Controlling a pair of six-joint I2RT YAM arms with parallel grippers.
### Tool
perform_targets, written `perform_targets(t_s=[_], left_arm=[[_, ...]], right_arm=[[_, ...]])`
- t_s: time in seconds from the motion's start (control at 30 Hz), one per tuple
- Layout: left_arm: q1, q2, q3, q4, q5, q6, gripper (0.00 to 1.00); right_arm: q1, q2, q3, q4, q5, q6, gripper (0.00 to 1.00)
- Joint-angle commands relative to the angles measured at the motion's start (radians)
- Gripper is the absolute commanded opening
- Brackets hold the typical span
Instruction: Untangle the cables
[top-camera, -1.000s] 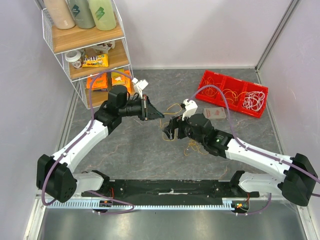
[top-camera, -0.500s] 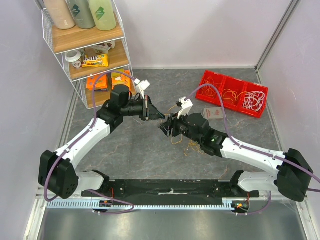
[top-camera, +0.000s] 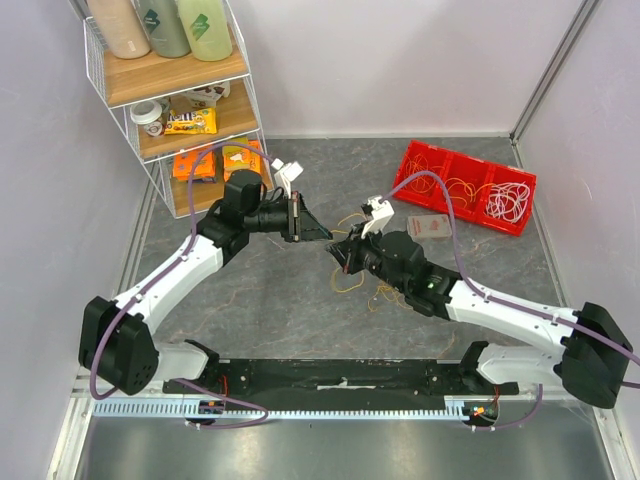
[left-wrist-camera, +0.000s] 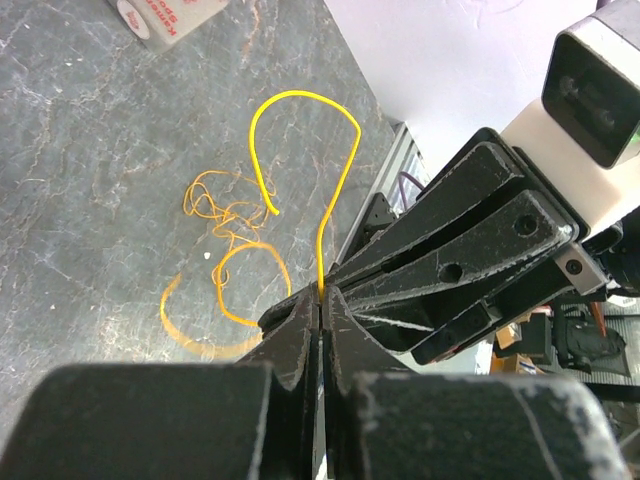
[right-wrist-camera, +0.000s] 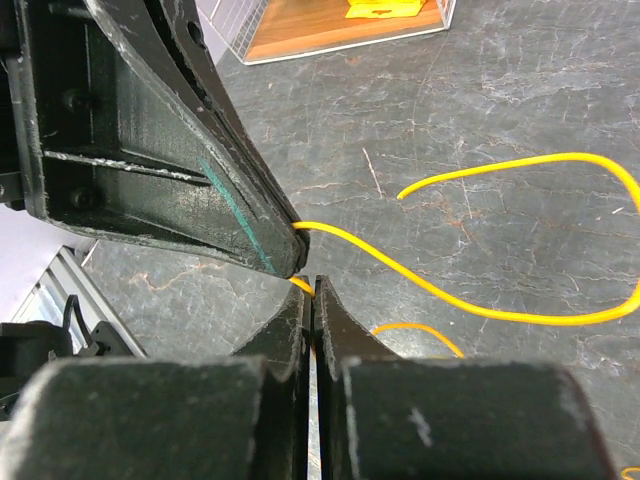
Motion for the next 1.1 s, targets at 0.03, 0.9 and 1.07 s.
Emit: perform_targets(t_s=[0.03,0.9,1.07], left_arm=[[0.004,0.0,0.014,0.025,0.057,-0.018,0.02],[0.004,-0.161,0.036,-0.118,-0.222,0.103,0.9],[0.004,-0.187,0.028,-0.109,-0.228,0.104,0.91]], right_arm=[[-0.005,-0.063,-0.037,-0.031,0.105,0.014,0.0],[-0.319,-0.146,0.141,-0.463,0.242,-0.122,0.0],[-0.446,-0.144,0.239,-0.517,0.288,-0.185,0.0]])
